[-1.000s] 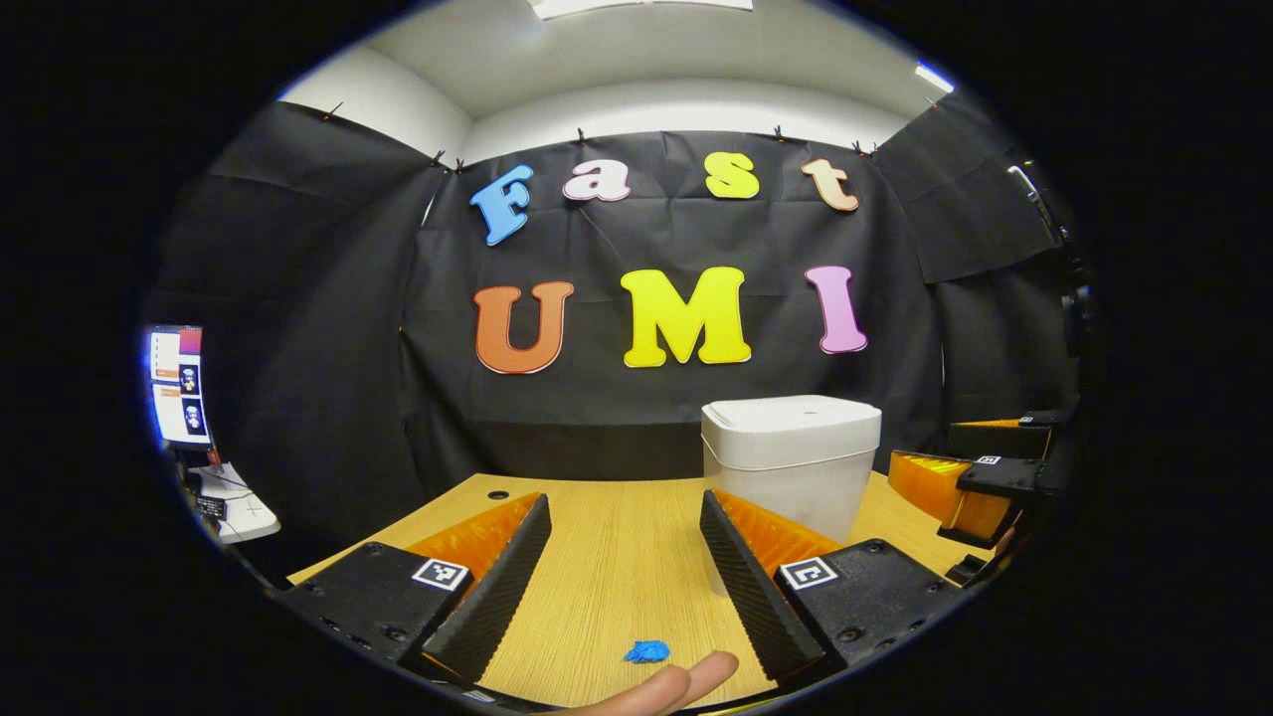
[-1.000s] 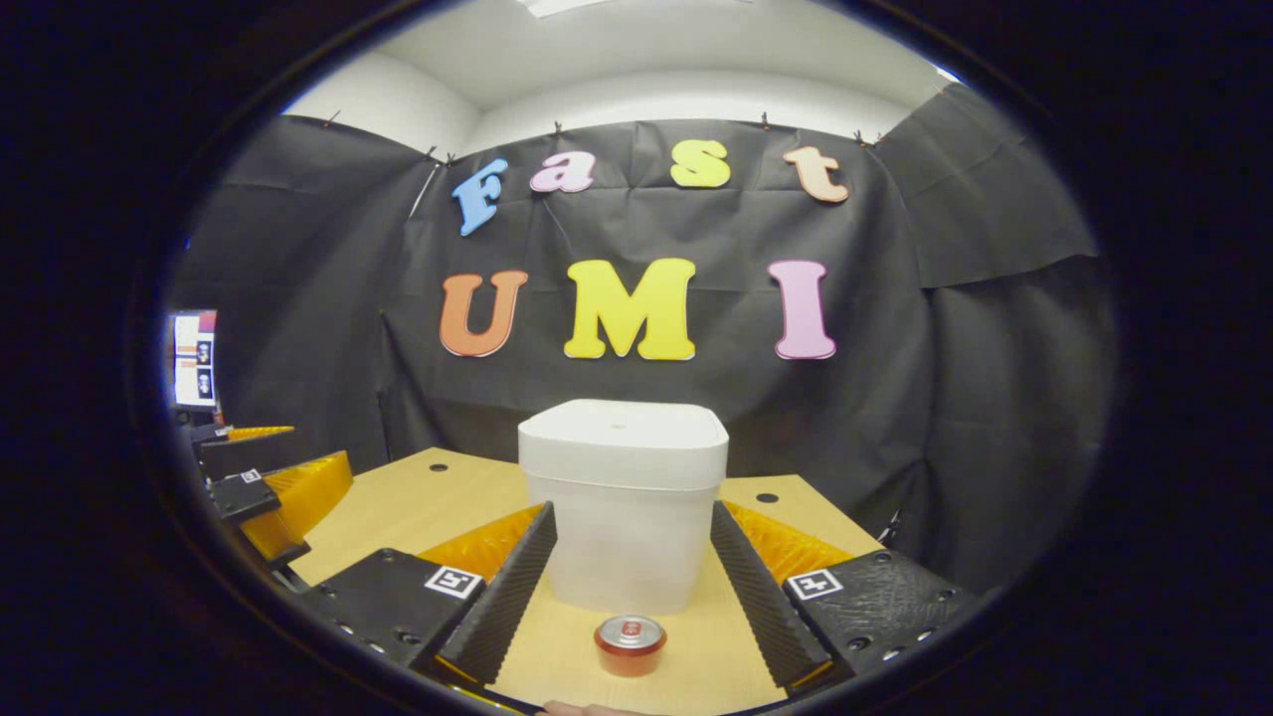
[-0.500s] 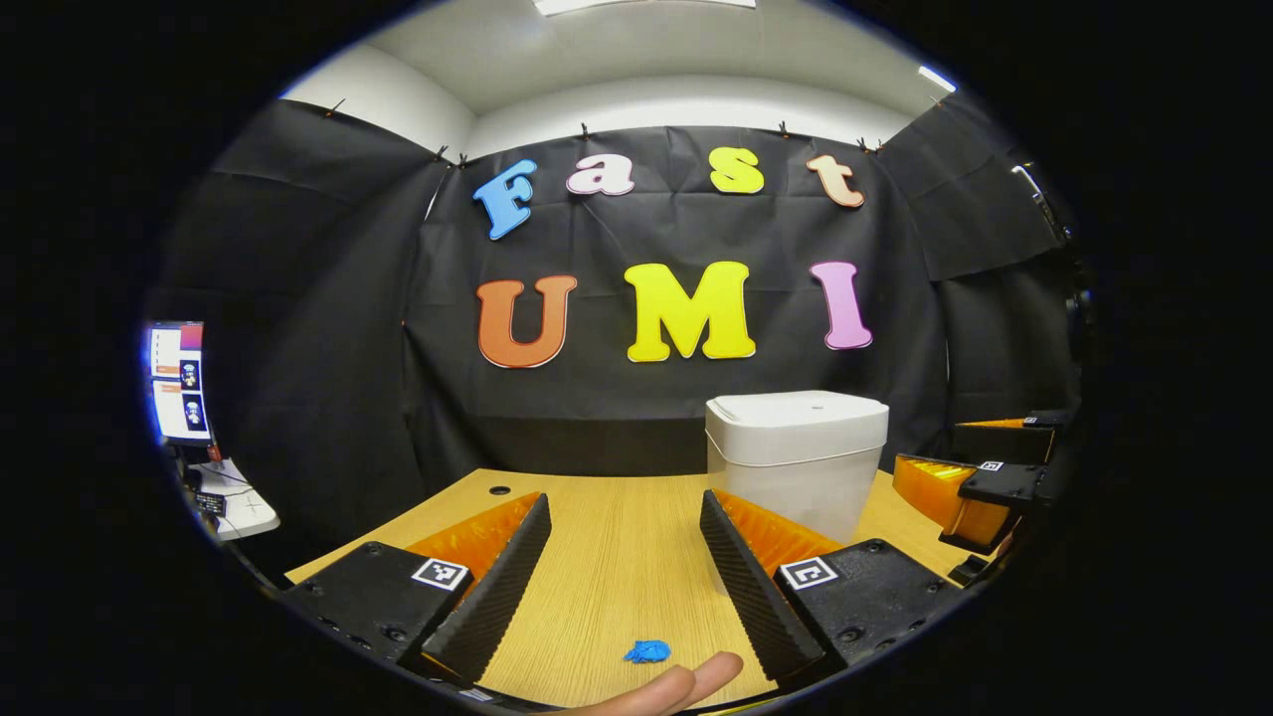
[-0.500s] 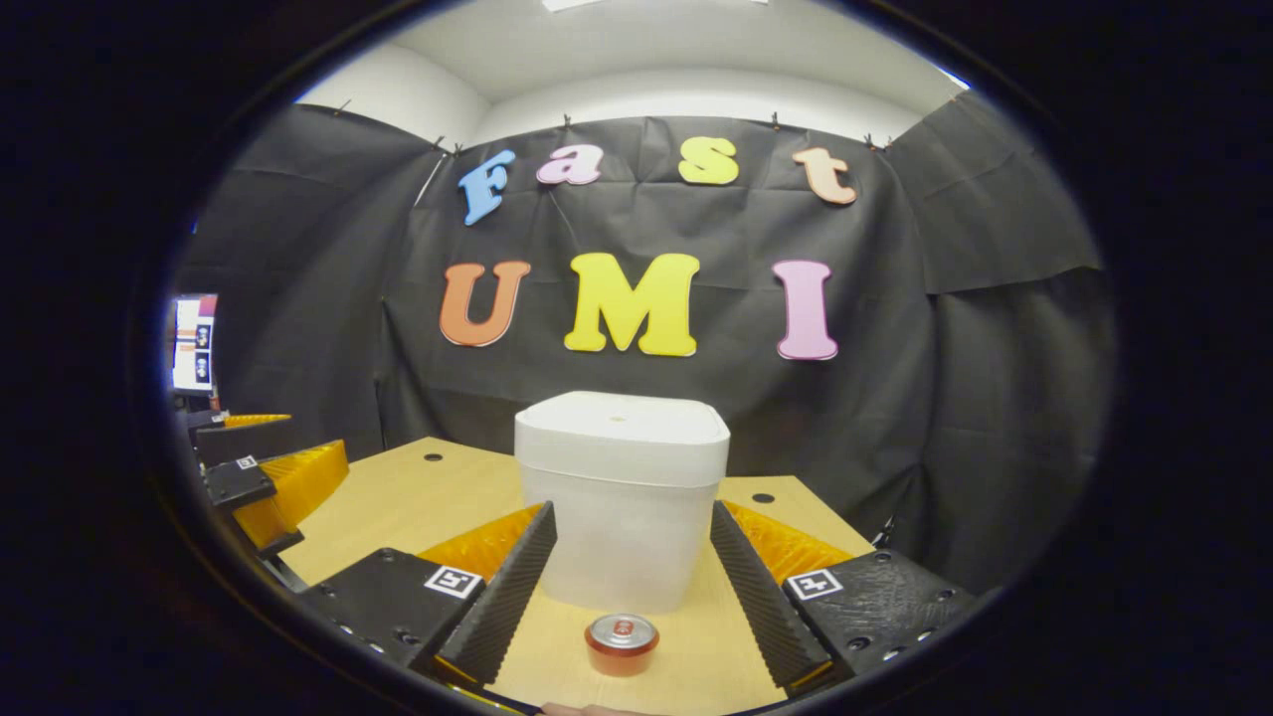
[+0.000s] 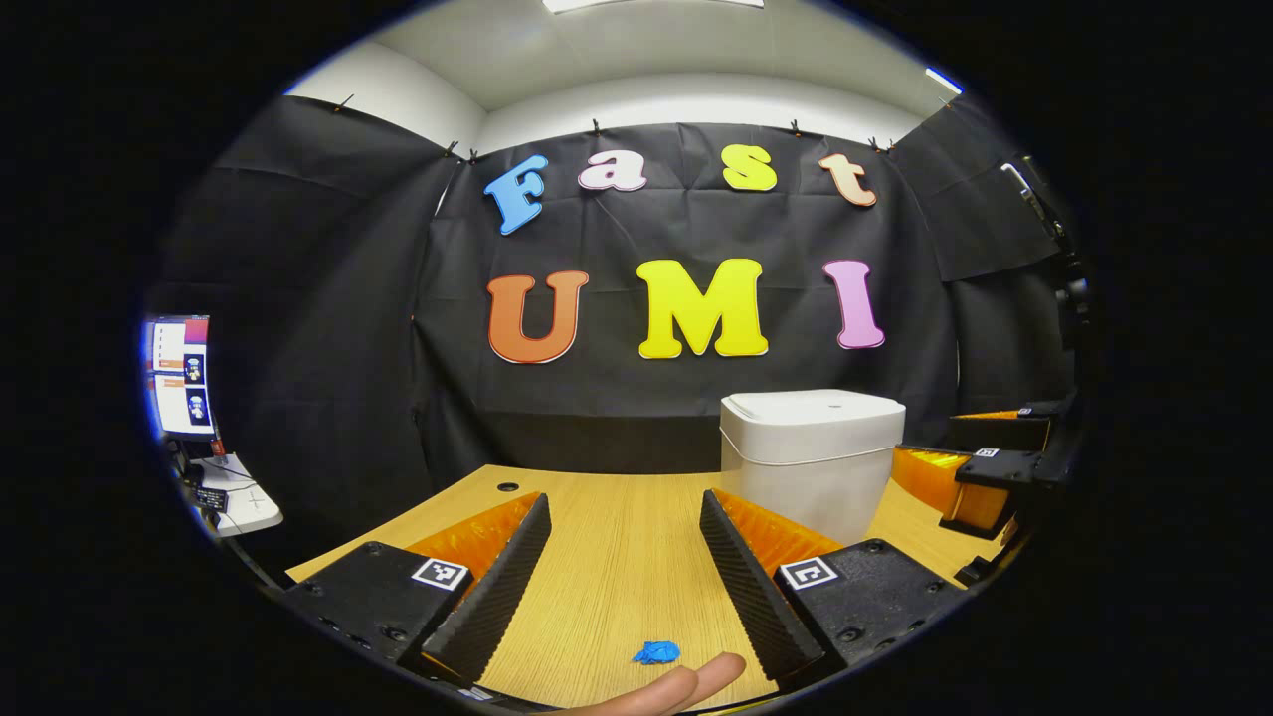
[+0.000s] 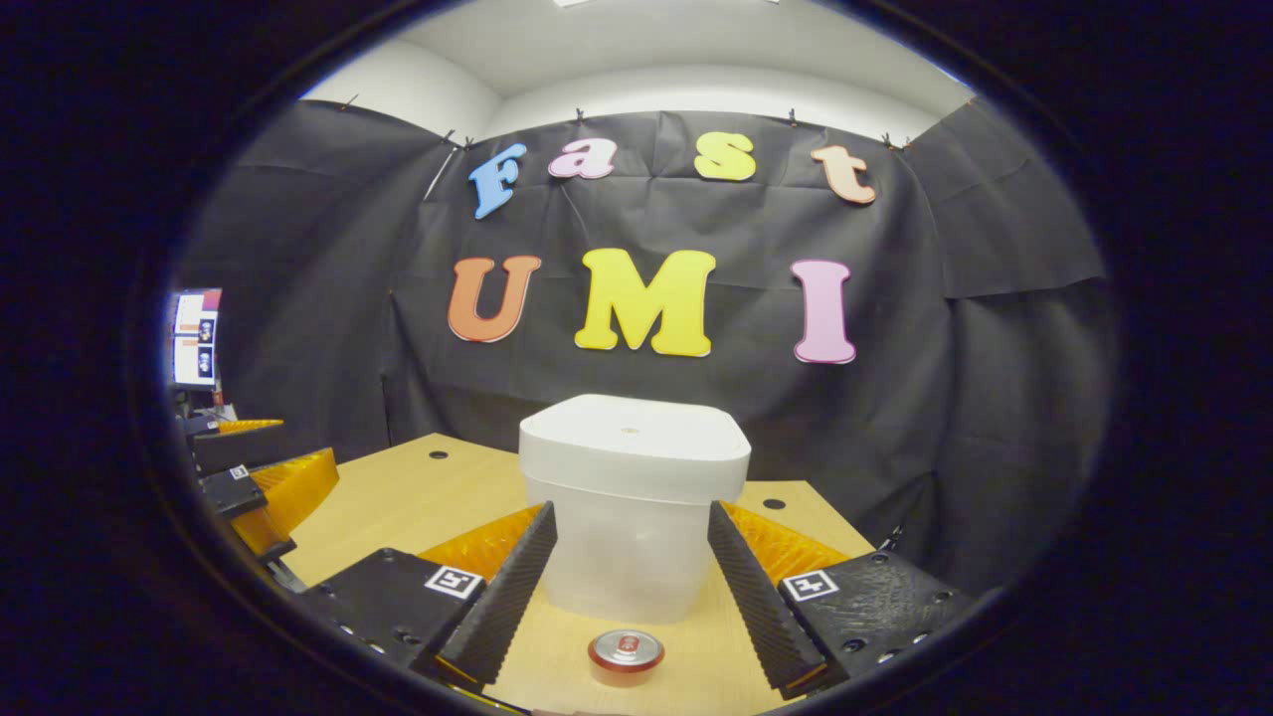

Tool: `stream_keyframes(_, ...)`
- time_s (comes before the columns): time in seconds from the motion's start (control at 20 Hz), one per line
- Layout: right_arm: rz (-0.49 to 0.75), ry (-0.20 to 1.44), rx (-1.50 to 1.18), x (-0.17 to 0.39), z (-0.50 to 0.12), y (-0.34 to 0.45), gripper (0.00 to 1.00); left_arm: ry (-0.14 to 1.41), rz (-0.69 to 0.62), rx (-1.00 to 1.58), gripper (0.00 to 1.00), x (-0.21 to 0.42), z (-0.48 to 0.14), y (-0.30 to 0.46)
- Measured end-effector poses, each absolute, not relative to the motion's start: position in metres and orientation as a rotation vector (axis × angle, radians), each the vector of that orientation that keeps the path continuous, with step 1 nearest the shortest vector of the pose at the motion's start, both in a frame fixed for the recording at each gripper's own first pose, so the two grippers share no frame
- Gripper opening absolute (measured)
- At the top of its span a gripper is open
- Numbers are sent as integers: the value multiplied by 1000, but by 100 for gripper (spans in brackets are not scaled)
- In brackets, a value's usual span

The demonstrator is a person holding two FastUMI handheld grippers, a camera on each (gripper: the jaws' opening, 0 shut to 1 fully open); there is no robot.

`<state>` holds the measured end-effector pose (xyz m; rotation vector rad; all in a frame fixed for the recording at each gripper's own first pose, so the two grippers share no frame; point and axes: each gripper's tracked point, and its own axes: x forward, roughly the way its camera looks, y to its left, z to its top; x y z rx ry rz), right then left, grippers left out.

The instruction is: Press the lid of the desktop garbage bin to open it, pick up the crumpled paper on the desktop and throw it into the bin, then pick up the pop can on the desktop and drop it into the bin, and finally close the garbage bin lid.

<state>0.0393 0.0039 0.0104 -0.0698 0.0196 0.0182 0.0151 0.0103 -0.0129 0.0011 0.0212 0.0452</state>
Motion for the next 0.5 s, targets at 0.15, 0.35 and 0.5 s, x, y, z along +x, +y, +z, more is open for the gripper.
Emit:
stream_keyframes(0.15,25,33,-39,58,29,4,86,44,50,-9,98,20,-20,13)
stream_keyframes(0.35,63,-9,-30,77,64,11,57,52,71,-16,98,23,-23,24)
stream_keyframes(0.5,80,-21,-24,89,79,14,25,50,87,-9,98,24,-23,32)
